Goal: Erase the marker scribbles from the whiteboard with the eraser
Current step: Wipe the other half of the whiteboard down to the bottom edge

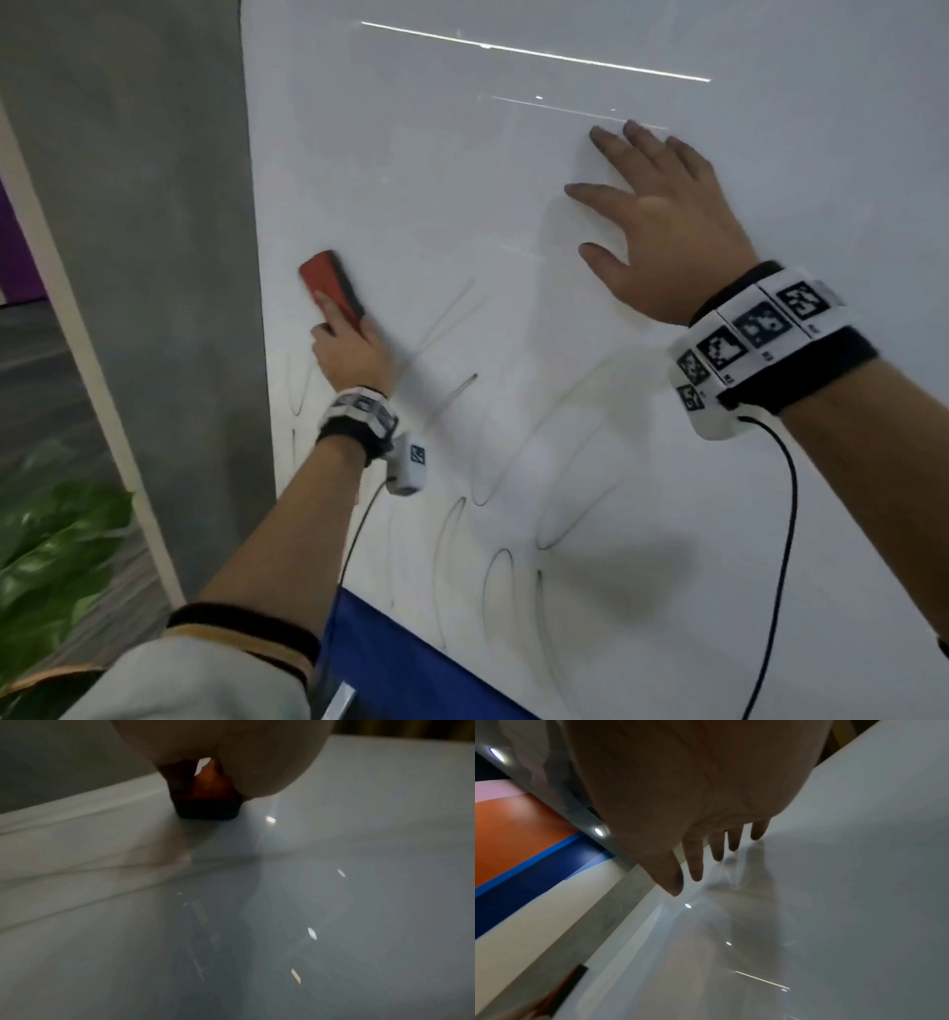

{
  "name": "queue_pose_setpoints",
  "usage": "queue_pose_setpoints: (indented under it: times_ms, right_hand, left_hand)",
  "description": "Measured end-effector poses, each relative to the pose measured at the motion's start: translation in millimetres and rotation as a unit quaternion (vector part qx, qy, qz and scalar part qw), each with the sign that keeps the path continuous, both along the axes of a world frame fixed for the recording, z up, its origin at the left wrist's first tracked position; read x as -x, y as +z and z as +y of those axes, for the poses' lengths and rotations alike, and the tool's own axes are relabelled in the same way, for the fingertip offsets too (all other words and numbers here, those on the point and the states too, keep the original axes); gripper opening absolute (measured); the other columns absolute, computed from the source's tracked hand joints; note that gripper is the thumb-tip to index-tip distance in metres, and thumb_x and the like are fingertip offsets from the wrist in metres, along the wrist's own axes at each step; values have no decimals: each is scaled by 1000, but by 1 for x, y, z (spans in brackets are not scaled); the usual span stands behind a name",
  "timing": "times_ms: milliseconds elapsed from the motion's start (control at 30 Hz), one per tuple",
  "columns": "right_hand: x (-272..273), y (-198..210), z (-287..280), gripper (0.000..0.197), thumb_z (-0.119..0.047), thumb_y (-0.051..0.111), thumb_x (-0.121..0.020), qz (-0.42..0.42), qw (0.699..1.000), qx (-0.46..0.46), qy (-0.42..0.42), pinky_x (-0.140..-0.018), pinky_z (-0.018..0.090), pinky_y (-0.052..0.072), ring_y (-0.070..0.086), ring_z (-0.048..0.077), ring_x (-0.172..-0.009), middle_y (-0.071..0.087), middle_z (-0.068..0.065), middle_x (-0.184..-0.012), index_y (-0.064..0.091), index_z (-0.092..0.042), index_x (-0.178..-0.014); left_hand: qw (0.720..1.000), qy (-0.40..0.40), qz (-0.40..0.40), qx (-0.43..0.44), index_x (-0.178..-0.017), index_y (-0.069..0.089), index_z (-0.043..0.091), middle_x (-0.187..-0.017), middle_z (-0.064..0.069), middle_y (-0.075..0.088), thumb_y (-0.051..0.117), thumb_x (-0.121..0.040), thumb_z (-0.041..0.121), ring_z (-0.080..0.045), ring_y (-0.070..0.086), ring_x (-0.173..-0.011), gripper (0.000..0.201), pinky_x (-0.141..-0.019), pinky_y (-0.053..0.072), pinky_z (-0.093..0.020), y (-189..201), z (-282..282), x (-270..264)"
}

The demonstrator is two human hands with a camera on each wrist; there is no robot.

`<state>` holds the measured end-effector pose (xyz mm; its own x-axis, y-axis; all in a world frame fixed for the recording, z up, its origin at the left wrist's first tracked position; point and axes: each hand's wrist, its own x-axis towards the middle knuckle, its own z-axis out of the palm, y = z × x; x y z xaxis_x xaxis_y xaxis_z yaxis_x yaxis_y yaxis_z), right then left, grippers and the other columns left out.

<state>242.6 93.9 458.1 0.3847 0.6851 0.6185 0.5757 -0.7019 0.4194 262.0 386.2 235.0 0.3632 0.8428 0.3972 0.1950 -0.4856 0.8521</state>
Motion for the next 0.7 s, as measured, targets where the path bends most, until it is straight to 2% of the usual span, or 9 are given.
queue_pose_setpoints:
  times_ms: [100, 167, 233, 367, 433, 500, 567, 600, 700]
  right_hand:
    - [5, -7, -34, 60, -35, 61, -91, -64, 995, -38, -63, -124, 62, 9, 16, 38, -155, 18, 12, -168, 48, -22, -147]
    - [10, -17, -46, 67, -38, 65, -89, -83, 990, -62, -91, -122, 66, 8, 11, 40, -155, 13, 13, -169, 42, -24, -150]
    - [13, -25, -47, 70, -41, 69, -87, -83, 990, -69, -96, -121, 68, 7, 9, 42, -155, 11, 13, -169, 42, -24, -149]
    - [10, -34, -49, 72, -38, 75, -83, -81, 991, -48, -99, -122, 68, 8, 10, 42, -155, 11, 13, -169, 45, -25, -148]
    - [9, -33, -60, 71, -37, 74, -83, -80, 992, -39, -89, -123, 63, 9, 14, 39, -155, 13, 11, -169, 46, -26, -148]
    - [9, -33, -78, 69, -39, 72, -86, -82, 992, -34, -84, -124, 61, 9, 16, 37, -155, 14, 9, -169, 45, -27, -149]
    - [11, -36, -90, 68, -42, 68, -89, -86, 993, -23, -83, -125, 61, 9, 15, 36, -155, 13, 10, -169, 43, -28, -150]
    - [11, -39, -93, 68, -42, 68, -89, -86, 993, -18, -81, -124, 61, 9, 14, 36, -155, 13, 10, -169, 42, -28, -151]
    - [9, -42, -93, 70, -43, 68, -89, -87, 993, -21, -82, -124, 62, 9, 13, 37, -156, 12, 11, -169, 42, -27, -152]
  left_hand:
    - [997, 7, 19, 72, -162, 10, 12, -131, -29, 46, 45, -104, 31, -44, 49, -119, 70, -100, 42, -50, 15, 4, 3]
    - [996, -34, -51, -67, -160, 17, 10, -125, -27, 49, 49, -102, 28, -41, 50, -110, 69, -97, 42, -48, 18, -41, 12]
    - [968, -94, -103, -211, -157, 26, 9, -122, -25, 51, 54, -99, 25, -37, 50, -103, 67, -93, 43, -45, 13, -102, 24]
    - [937, -121, -98, -313, -156, 30, 9, -127, -22, 50, 55, -101, 28, -34, 50, -103, 63, -92, 44, -43, -3, -145, 26]
    - [961, -73, -74, -255, -158, 25, 10, -128, -24, 49, 52, -101, 30, -36, 49, -107, 65, -93, 42, -45, -6, -108, 15]
    - [998, 1, -53, -31, -160, 18, 9, -131, -28, 48, 47, -103, 31, -41, 48, -116, 68, -98, 39, -48, 0, -67, 3]
    - [991, 53, -20, 119, -160, 14, 7, -135, -30, 46, 44, -104, 30, -44, 46, -123, 68, -103, 36, -50, 8, -56, 2]
    - [993, 45, -27, 101, -160, 15, 7, -135, -29, 45, 45, -104, 29, -43, 46, -123, 68, -104, 35, -50, 10, -69, 5]
    - [984, -77, -95, -132, -159, 21, 10, -133, -24, 45, 51, -102, 26, -37, 45, -115, 66, -103, 37, -49, 0, -145, 23]
